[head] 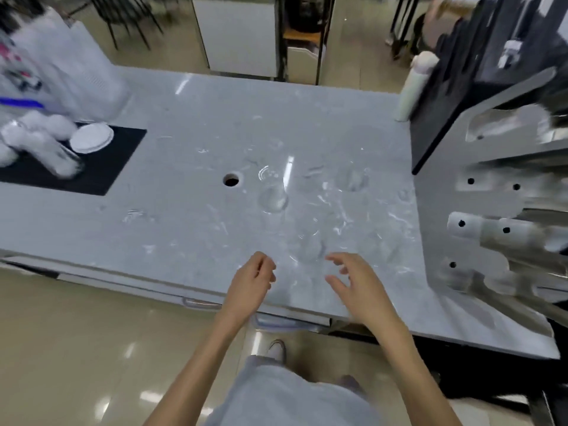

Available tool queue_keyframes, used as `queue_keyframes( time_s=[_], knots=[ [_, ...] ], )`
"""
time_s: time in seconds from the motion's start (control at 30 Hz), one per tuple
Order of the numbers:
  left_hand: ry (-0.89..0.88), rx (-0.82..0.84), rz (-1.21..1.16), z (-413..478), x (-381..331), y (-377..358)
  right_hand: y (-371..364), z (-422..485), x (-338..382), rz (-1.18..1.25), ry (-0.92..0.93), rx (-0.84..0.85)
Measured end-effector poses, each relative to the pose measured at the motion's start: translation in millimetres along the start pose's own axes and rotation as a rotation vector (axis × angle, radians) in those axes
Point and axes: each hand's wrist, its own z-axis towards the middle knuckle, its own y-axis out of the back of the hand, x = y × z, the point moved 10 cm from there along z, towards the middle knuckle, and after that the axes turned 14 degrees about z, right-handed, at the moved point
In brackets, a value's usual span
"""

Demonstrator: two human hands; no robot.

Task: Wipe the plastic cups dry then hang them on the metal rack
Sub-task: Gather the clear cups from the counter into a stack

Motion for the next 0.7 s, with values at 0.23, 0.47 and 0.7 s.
queue_keyframes(
  time_s=[0.23,0.47,0.7],
  knots=[
    [0.077,0.170,-0.231,76,-38,-47,-64,109,0,-0.159,-0.048,0.089],
    [0.152,0.139,-0.408,72,-32,-72,-59,111,-9,-0.097,0.073,-0.010],
    [0.107,0.071,-0.345,85,-17,-60,-58,119,-25,-0.010,0.155,-0.057]
  ],
)
